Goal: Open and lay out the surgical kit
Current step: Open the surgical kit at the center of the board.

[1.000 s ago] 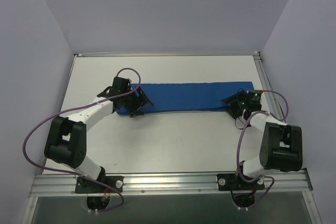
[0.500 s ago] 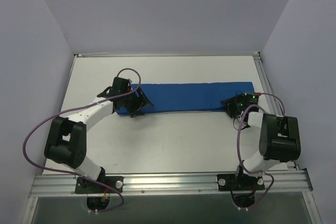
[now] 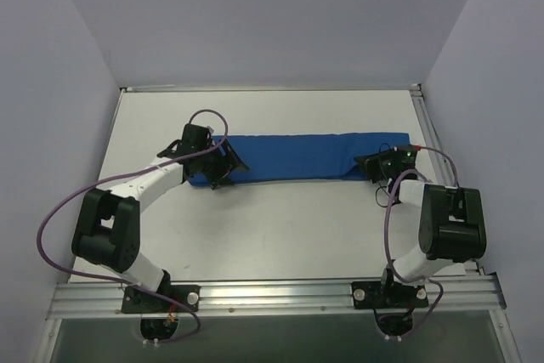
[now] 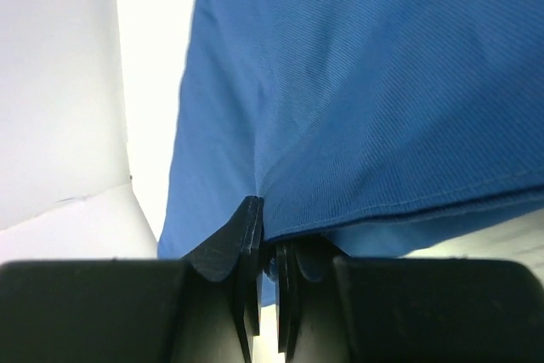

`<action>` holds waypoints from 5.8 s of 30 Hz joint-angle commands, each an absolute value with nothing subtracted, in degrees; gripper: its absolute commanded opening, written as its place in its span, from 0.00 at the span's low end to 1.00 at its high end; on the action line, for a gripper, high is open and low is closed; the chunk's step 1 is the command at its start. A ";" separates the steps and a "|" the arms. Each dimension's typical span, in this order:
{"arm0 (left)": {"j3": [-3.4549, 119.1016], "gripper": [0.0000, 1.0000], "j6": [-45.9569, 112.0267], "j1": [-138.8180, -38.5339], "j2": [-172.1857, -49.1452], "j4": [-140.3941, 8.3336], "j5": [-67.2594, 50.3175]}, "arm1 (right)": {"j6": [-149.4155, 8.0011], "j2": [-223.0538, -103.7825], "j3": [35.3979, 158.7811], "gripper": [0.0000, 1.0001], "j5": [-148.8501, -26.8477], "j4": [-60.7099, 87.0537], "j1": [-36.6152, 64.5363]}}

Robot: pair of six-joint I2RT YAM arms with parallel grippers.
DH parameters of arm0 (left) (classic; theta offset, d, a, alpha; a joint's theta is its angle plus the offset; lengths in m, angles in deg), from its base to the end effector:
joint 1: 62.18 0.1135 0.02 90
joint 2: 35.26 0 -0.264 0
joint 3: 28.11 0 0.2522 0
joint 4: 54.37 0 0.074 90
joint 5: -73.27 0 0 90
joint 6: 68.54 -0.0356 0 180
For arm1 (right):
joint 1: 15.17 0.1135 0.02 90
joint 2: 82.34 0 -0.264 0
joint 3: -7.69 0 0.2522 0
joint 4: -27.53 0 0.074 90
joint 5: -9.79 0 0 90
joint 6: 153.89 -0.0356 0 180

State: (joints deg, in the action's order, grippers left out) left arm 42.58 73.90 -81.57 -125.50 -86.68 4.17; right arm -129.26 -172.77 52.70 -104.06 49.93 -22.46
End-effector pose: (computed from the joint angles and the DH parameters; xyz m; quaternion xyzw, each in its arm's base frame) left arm 0.3024 -0.1199 0.2087 -0.2076 0.9079 -0.3273 0.1597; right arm 0.2965 -0.0234 0.1562 0.3916 0.7249 0.4127 0.3884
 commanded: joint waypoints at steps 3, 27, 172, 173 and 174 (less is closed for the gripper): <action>41.38 0.79 75.86 -81.78 -125.08 -82.29 5.41 | -131.21 -168.56 56.35 0.00 -106.22 49.19 -21.58; 32.85 0.73 93.96 -82.13 -132.99 -58.83 -0.73 | -131.75 -167.33 58.28 0.00 -106.84 49.28 -20.97; 31.36 0.02 96.25 -86.35 -127.46 -56.36 -12.78 | -123.39 -166.80 57.41 0.24 -107.36 42.24 -26.50; 31.36 0.02 96.08 -86.35 -127.28 -56.62 -12.86 | -123.66 -167.15 57.14 0.25 -107.71 43.20 -26.94; 31.36 0.02 95.99 -86.17 -127.19 -56.62 -12.95 | -123.75 -167.85 56.70 0.27 -107.72 43.56 -26.94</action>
State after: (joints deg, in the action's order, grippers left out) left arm 30.17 97.31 -87.19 -128.07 -57.22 -12.11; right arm -123.88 -168.57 57.60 -108.09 40.55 -25.97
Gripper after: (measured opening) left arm 0.060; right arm 0.256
